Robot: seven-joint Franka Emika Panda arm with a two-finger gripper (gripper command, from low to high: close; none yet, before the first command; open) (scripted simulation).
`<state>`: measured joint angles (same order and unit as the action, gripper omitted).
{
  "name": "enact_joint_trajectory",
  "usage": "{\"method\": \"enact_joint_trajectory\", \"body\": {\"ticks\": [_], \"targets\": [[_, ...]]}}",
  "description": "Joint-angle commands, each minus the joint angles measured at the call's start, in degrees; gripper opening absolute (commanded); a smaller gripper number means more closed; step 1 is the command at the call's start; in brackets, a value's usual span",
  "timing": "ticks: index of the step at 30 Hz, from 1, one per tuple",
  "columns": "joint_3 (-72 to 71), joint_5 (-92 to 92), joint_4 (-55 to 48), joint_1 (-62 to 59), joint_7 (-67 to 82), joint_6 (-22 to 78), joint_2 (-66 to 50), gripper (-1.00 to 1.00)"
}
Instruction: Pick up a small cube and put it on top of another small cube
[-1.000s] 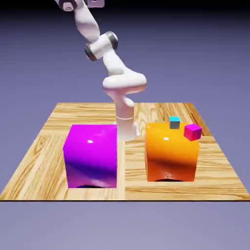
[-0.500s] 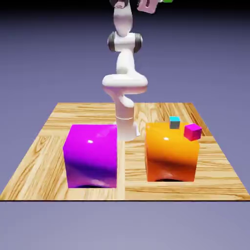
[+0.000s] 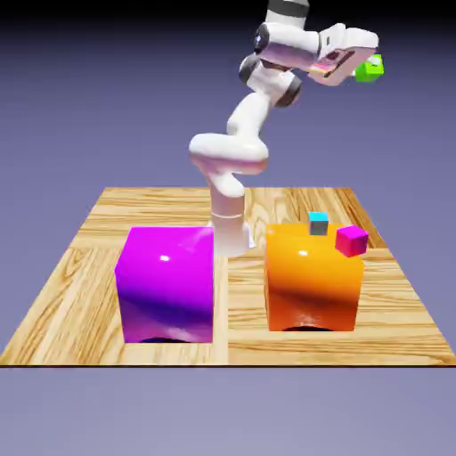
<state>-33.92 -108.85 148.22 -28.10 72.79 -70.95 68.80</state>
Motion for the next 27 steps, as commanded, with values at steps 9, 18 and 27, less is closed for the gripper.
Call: {"method": "enact_joint_trajectory", "body": {"ticks": [9, 18, 27], "targets": [[-18.69, -11.52, 8.64, -13.56, -1.82, 0.33, -0.77, -1.0], [-35.43, -21.79, 16.37, -25.71, -3.43, 0.68, -1.46, -1.0], [-43.02, -28.45, 13.17, -24.71, -2.54, -5.03, -3.64, 1.0]]}}
